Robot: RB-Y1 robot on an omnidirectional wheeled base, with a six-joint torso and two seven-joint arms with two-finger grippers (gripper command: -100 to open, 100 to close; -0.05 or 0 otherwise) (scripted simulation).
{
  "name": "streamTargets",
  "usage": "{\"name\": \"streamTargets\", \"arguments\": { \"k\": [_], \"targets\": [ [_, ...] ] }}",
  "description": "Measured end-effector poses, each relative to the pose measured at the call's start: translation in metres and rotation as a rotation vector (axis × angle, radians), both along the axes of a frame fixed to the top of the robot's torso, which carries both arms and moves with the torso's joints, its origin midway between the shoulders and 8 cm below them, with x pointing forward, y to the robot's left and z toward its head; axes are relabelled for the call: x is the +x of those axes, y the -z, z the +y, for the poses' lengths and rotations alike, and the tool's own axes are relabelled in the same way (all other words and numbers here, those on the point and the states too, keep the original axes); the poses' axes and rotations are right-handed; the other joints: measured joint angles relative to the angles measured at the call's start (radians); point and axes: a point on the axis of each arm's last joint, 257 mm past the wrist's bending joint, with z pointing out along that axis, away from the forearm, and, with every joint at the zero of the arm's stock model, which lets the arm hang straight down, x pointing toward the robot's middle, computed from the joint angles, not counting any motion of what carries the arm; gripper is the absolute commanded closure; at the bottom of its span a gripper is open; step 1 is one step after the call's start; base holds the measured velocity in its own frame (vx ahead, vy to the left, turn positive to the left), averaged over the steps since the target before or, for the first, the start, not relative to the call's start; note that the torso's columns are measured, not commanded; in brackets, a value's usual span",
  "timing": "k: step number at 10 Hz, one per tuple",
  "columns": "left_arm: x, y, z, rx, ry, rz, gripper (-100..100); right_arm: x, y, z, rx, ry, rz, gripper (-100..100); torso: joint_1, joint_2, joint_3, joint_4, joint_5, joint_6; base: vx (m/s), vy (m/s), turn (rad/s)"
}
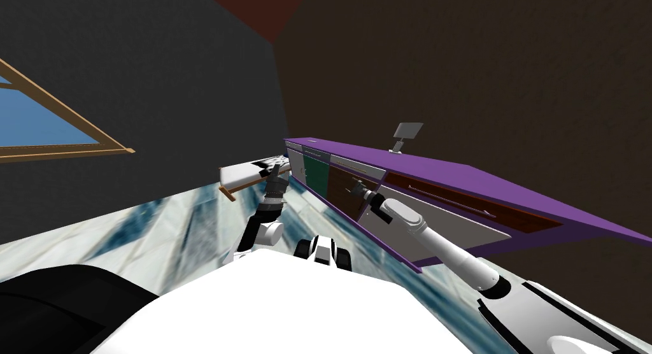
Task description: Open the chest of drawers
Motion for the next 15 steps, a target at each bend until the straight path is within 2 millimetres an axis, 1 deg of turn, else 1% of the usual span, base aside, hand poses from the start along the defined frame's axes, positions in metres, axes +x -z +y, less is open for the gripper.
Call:
{"name": "streamTargets", "arguments": {
  "k": [2, 3, 6, 8, 11, 12, 13, 14, 15],
  "targets": [
    [0.0, 0.0, 0.0, 0.0, 0.0, 0.0, 0, 0.012, 0.003, -0.019, -0.104, 0.021, -0.042, -100, 0.0, 0.002, 0.001, 0.001, 0.0, 0.0, 0.04, -0.006, 0.011],
    [0.0, 0.0, 0.0, 0.0, 0.0, 0.0, 0, 0.022, 0.004, -0.034, -0.178, 0.039, -0.074, -100, 0.0, 0.001, 0.001, 0.0, 0.0, 0.0, 0.056, -0.008, 0.014],
    [0.0, 0.0, 0.0, 0.0, 0.0, 0.0, 0, 0.047, -0.004, -0.088, -0.395, 0.091, -0.167, -100, 0.0, 0.001, 0.0, 0.0, 0.0, 0.0, 0.048, -0.004, 0.005],
    [0.0, 0.0, 0.0, 0.0, 0.0, 0.0, 0, 0.055, -0.01, -0.102, -0.471, 0.103, -0.2, -100, 0.001, 0.002, 0.001, 0.001, 0.0, 0.0, 0.025, 0.001, 0.008],
    [0.0, 0.0, 0.0, 0.0, 0.0, 0.0, 0, 0.071, -0.024, -0.136, -0.614, 0.139, -0.264, -100, 0.0, 0.0, 0.0, 0.0, 0.0, 0.0, 0.033, -0.003, 0.006],
    [0.0, 0.0, 0.0, 0.0, 0.0, 0.0, 0, 0.074, -0.031, -0.145, -0.655, 0.145, -0.28, -100, 0.0, 0.001, 0.001, 0.0, 0.0, 0.0, 0.011, -0.002, 0.0],
    [0.0, 0.0, 0.0, 0.0, 0.0, 0.0, 0, 0.074, -0.033, -0.146, -0.657, 0.147, -0.282, -100, 0.0, 0.002, 0.001, 0.0, 0.0, 0.0, 0.0, 0.0, 0.0],
    [0.0, 0.0, 0.0, 0.0, 0.0, 0.0, 0, 0.074, -0.032, -0.146, -0.657, 0.147, -0.281, 100, 0.0, 0.002, 0.001, 0.001, 0.0, 0.0, 0.0, 0.0, 0.0],
    [0.0, 0.0, 0.0, 0.0, 0.0, 0.0, 0, 0.074, -0.032, -0.146, -0.657, 0.147, -0.282, 100, 0.0, 0.002, 0.001, 0.001, 0.0, 0.0, -0.046, 0.035, -0.018]
  ]
}}
